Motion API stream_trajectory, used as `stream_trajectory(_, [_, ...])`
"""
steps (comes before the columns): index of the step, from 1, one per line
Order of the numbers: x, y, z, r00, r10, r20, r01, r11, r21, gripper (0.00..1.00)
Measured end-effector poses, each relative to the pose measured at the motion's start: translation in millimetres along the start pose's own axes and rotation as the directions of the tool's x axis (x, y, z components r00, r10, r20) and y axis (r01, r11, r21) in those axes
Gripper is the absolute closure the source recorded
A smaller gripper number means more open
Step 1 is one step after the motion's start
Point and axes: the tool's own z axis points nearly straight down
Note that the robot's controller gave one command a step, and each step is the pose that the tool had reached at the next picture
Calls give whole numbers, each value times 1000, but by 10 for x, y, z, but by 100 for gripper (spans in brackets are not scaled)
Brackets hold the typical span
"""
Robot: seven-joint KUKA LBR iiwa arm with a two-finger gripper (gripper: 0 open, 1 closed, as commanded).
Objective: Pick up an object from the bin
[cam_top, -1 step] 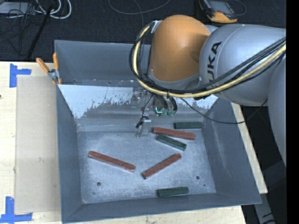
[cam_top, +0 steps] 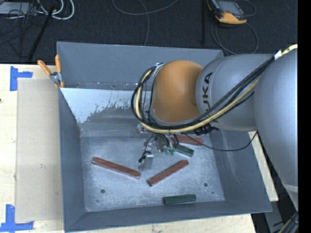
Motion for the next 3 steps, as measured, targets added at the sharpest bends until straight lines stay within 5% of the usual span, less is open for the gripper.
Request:
stream_trajectory(1, [296, 795, 668, 998, -55, 2, 55, 998, -3, 0])
stream_trajectory(2, [257, 747, 625, 999, -46, 9, 46, 999, -1, 100])
stream_trajectory(3, [85, 747, -1146, 994, -108, 20, 108, 994, -2, 100])
